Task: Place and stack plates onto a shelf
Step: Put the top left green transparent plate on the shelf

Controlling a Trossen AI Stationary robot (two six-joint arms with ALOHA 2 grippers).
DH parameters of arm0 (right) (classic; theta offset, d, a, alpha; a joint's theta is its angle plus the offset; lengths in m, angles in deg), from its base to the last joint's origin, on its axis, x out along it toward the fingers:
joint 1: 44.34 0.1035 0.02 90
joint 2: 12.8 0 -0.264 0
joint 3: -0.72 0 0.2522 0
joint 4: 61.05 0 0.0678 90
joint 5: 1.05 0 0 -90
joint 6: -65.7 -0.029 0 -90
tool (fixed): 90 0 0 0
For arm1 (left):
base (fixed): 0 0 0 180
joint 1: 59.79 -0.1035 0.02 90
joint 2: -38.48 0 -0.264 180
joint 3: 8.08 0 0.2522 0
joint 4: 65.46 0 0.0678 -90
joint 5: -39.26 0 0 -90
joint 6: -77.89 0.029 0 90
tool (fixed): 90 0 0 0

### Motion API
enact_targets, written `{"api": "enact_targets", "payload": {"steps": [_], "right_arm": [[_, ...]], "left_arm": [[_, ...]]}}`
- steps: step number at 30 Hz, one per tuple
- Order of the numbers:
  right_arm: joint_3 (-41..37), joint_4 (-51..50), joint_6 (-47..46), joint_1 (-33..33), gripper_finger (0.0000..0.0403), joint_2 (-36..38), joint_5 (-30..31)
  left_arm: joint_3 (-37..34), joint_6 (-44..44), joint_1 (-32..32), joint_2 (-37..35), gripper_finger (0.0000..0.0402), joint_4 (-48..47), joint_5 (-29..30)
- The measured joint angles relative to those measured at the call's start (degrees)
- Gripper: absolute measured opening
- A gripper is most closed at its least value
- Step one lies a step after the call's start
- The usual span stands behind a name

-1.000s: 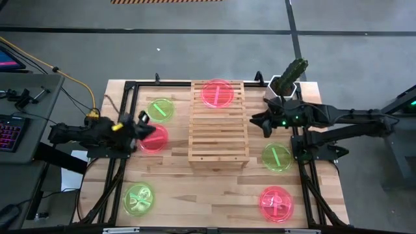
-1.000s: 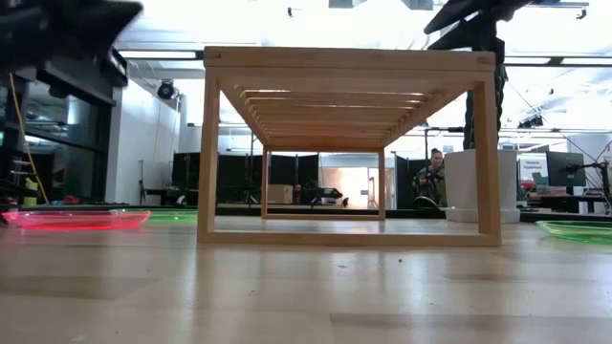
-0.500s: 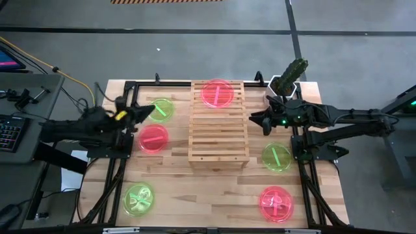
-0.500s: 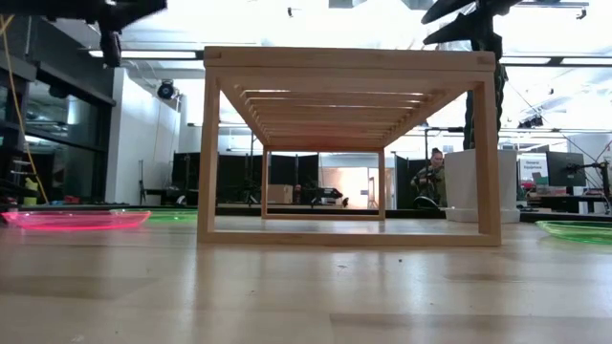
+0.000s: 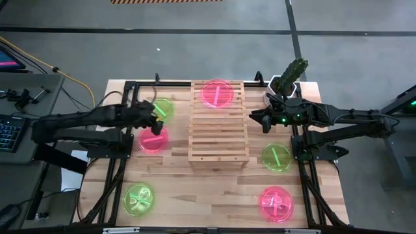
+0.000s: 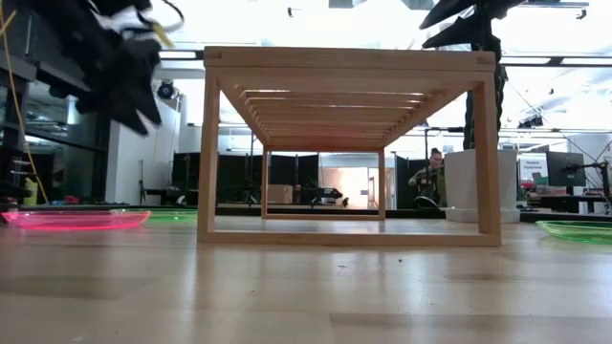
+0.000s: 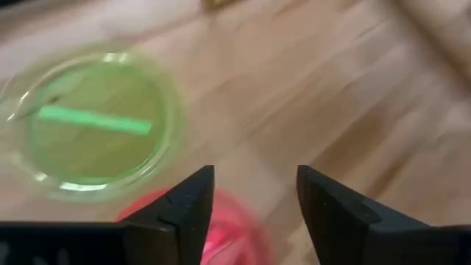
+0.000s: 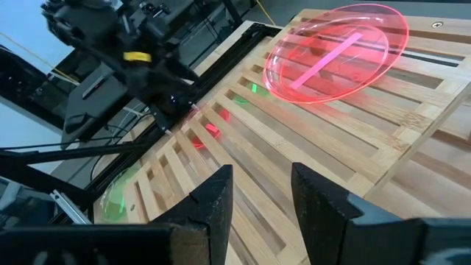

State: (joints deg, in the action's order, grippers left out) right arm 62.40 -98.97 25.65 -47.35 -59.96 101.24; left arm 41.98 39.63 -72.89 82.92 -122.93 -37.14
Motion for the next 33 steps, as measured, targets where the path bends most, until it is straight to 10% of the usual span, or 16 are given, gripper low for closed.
{"api": "enact_targets", "payload": {"steps": [16, 33], "right_arm": [[0.0, -0.49, 0.0, 0.0, 0.0122, -0.02, 0.0], [-0.02, -0.73, 0.01, 0.0, 0.0122, -0.04, 2.67]], "left_arm": [[3.99, 10.42, -15.13, 32.69, 0.0197, 7.6, -6.42], [5.47, 15.45, -15.02, 44.86, 0.0197, 13.9, -1.32]]}}
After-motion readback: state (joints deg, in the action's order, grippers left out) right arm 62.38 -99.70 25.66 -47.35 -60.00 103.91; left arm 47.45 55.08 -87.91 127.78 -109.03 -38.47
